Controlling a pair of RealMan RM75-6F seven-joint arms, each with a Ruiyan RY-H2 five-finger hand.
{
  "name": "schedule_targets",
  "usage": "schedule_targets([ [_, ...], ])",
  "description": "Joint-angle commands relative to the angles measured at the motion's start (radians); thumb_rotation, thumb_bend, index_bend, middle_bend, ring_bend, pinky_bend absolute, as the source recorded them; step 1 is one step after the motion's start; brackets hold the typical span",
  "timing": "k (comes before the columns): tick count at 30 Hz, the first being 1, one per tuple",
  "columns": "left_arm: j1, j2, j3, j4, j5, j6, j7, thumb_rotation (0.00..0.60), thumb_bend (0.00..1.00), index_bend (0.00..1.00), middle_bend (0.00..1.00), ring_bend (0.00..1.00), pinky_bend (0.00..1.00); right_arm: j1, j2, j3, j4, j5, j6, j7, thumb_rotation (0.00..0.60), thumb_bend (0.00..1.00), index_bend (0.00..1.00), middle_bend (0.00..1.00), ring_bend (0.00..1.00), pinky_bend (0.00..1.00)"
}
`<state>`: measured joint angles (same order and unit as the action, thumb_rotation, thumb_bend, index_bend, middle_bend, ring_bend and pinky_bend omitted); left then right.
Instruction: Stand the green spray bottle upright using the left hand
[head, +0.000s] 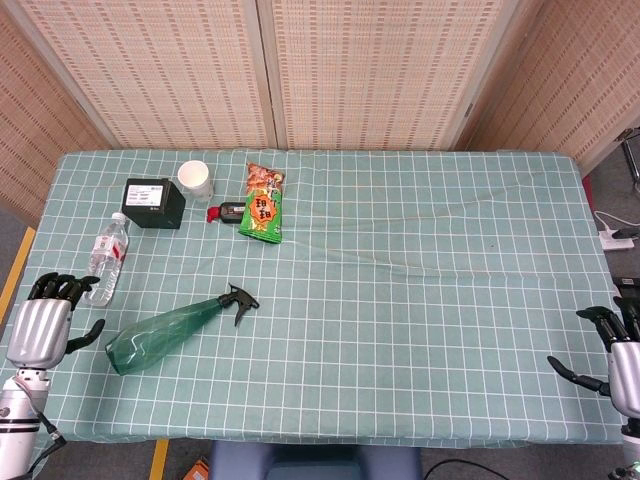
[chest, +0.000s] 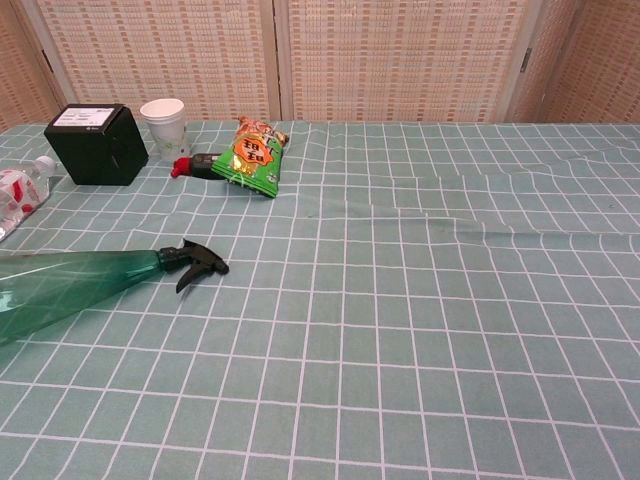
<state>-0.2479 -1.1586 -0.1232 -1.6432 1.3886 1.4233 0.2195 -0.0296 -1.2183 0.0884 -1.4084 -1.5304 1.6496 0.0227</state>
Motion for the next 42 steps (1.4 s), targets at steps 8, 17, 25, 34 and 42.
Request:
schedule_targets([
  [8,-0.008,-0.009,-0.008,-0.015,0.006,0.001,0.010,0.600,0.23,0.29,0.36,0.22,0.17,-0.006,-0.002,-0.002,0.017,-0.002,0.008,0.027,0.600,0.00,0.32,0.30,0.12,0.11],
  [17,-0.047,0.021,-0.045,-0.238,-0.037,-0.021,0.163,0.600,0.23,0.32,0.37,0.24,0.19,-0.001,0.001,-0.003,0.006,-0.006,-0.001,0.009,0.600,0.00,0.32,0.30,0.12,0.11],
  [25,-0.113,-0.041,-0.099,-0.423,-0.164,-0.004,0.471,0.600,0.23,0.33,0.42,0.28,0.21,0.004,0.013,-0.006,-0.009,-0.003,-0.017,0.008,0.600,0.00,0.31,0.30,0.12,0.11],
  [34,-0.392,-0.465,-0.364,-0.383,-0.750,0.265,0.971,0.600,0.24,0.33,0.42,0.29,0.18,0.011,0.031,-0.012,-0.005,-0.003,-0.040,0.044,0.600,0.00,0.31,0.30,0.12,0.11],
  [42,-0.447,-0.568,-0.356,-0.242,-0.850,0.348,1.011,0.600,0.24,0.31,0.42,0.29,0.16,0.013,0.045,-0.015,-0.016,0.006,-0.058,0.053,0.600,0.00,0.31,0.31,0.12,0.11],
])
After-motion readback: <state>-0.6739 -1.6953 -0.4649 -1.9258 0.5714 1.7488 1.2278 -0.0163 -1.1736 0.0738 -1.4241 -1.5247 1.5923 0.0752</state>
